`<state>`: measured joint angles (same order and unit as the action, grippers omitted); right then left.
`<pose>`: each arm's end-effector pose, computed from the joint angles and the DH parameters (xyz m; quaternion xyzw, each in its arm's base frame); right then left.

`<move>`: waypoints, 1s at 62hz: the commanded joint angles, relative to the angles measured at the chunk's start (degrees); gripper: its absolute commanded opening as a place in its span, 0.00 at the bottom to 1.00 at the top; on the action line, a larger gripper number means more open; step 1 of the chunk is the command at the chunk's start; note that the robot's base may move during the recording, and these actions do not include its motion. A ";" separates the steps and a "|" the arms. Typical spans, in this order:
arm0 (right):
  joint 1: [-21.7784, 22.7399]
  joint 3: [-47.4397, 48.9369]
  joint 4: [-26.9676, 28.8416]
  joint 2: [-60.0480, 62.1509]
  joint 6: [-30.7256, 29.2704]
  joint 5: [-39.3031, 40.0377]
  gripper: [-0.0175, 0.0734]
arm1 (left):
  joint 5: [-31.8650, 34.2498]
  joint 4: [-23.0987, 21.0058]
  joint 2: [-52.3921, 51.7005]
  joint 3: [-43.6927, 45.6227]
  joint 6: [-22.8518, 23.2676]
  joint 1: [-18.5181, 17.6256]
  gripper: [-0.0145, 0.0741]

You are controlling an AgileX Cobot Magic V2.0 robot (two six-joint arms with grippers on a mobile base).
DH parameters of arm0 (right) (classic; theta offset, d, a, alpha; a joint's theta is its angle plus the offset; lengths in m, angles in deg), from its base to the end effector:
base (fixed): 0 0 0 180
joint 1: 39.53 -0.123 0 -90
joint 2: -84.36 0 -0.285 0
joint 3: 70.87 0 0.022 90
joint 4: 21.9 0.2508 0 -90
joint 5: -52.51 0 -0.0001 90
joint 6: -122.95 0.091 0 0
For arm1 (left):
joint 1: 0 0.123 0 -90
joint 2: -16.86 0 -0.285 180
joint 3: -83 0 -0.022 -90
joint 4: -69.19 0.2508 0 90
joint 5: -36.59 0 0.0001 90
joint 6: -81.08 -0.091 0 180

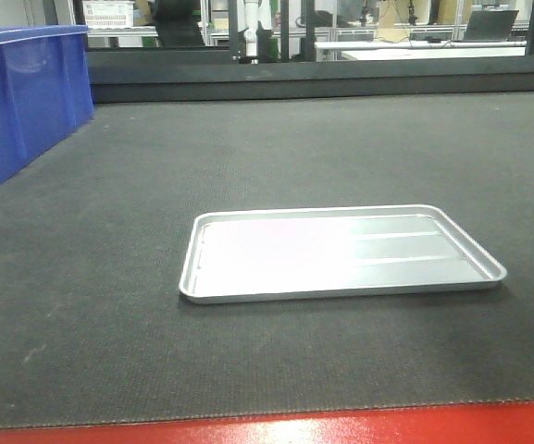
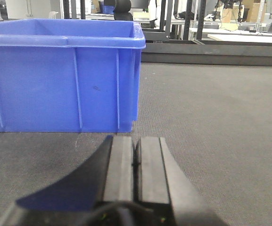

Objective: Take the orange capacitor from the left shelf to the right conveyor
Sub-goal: 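Lower the held capacitor with the right gripper onto the silver tray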

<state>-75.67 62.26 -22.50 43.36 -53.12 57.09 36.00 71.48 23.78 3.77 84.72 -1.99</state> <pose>0.1010 0.0738 0.3518 -0.1880 0.6374 0.2526 0.7033 0.0567 -0.0019 0.2012 0.0037 0.6867 -0.0210 0.7266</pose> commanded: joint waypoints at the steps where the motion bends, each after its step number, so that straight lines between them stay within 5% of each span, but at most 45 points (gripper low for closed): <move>1: -0.05 4.10 0.28 -6.42 -0.63 7.38 0.25 | 5.19 -0.13 -0.38 -1.24 0.42 -0.11 0.02; 24: 0.14 4.91 0.60 -29.41 -0.68 12.60 0.25 | 5.19 -0.13 -0.38 -1.24 0.42 -0.11 0.02; 33: 3.92 4.91 0.60 -38.29 -0.63 19.55 0.25 | 5.19 -0.13 -0.38 -1.24 0.42 -0.11 0.02; 62: 5.36 4.91 2.88 -50.56 -0.63 27.15 0.26 | 5.19 -0.13 -0.38 -1.24 0.42 -0.11 0.02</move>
<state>-70.73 65.31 -19.68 -7.33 -53.12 76.89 36.00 71.48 23.78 3.77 84.72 -1.99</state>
